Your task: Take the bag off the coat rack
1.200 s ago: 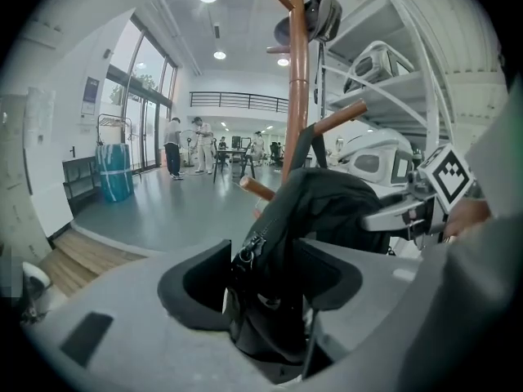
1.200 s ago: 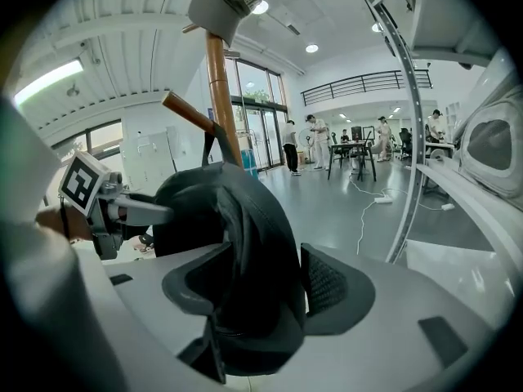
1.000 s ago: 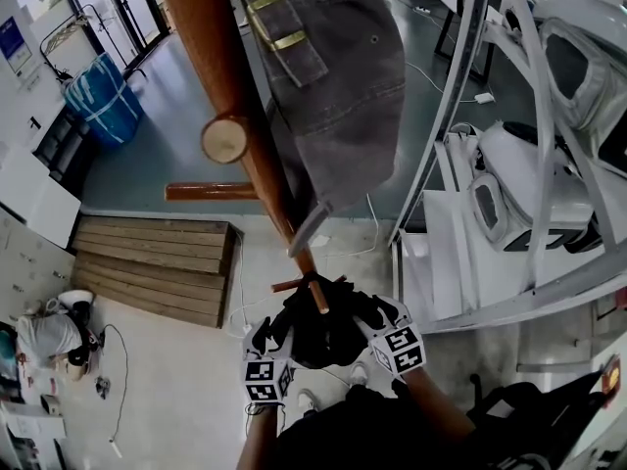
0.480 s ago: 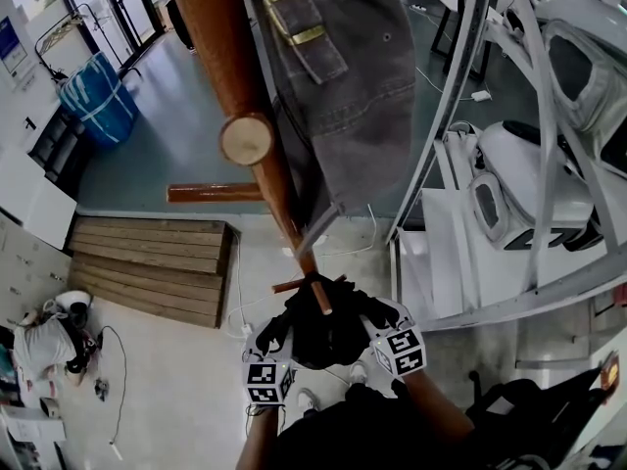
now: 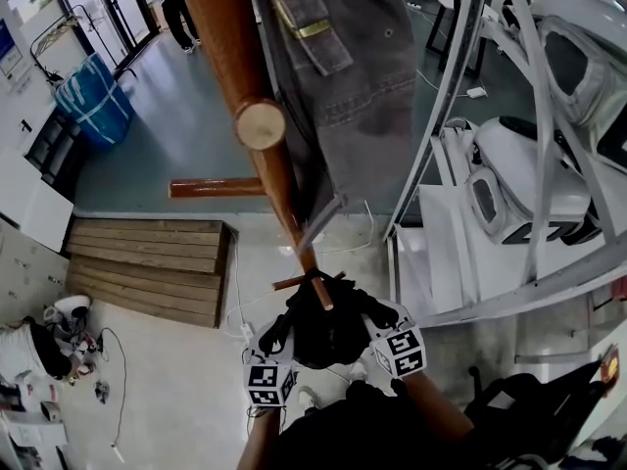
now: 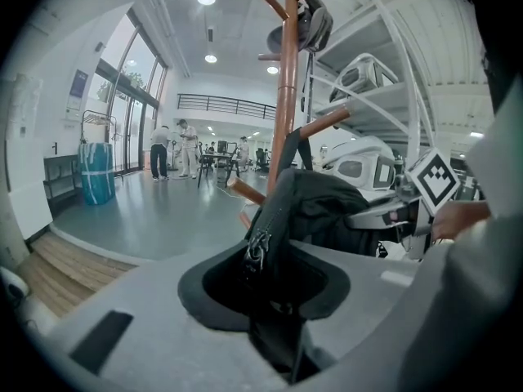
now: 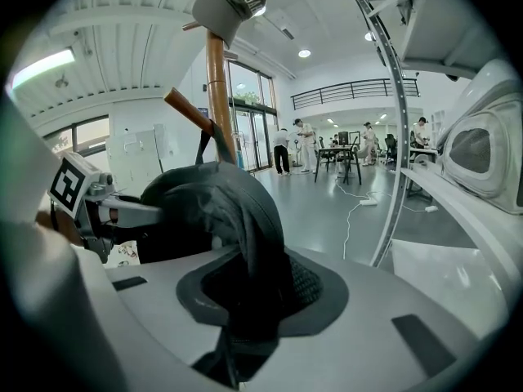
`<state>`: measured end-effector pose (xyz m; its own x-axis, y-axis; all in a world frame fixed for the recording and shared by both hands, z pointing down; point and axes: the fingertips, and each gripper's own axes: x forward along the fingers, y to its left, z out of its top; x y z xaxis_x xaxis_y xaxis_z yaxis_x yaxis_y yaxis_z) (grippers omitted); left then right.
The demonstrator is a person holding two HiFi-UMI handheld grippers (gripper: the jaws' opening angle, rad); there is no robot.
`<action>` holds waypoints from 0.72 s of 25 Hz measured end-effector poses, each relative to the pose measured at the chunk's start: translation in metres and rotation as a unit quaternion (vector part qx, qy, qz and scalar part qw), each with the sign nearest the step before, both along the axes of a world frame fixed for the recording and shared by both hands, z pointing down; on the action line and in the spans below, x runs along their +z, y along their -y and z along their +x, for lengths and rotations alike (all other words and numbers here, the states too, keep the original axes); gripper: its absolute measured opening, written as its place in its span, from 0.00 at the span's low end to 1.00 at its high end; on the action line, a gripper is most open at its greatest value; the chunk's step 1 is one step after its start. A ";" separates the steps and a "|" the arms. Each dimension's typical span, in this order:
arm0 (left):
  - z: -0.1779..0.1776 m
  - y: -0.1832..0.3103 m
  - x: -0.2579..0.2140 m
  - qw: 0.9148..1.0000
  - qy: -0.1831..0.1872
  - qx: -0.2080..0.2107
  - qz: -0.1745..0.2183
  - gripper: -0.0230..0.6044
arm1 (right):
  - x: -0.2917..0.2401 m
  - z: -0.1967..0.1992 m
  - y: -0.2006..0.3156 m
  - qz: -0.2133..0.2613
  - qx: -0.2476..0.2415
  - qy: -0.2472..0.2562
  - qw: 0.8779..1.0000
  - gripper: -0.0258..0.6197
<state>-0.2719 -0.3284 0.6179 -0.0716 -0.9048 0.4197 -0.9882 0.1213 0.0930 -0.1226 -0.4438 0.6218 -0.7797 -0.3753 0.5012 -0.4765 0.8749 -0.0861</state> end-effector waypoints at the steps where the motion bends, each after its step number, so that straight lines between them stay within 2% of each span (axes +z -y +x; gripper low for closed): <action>1: 0.001 -0.001 -0.001 1.000 -0.001 0.002 0.001 0.21 | -0.001 0.001 -0.001 0.002 0.001 0.000 1.000 0.19; 18: 0.013 -0.006 -0.031 0.999 0.008 0.039 0.037 0.19 | -0.030 0.011 -0.014 0.020 0.030 0.017 0.999 0.17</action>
<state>-0.2589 -0.3221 0.5870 -0.0060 -0.9361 0.3517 -0.9958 0.0376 0.0831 -0.1113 -0.4298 0.5915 -0.7708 -0.4420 0.4587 -0.5262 0.8477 -0.0675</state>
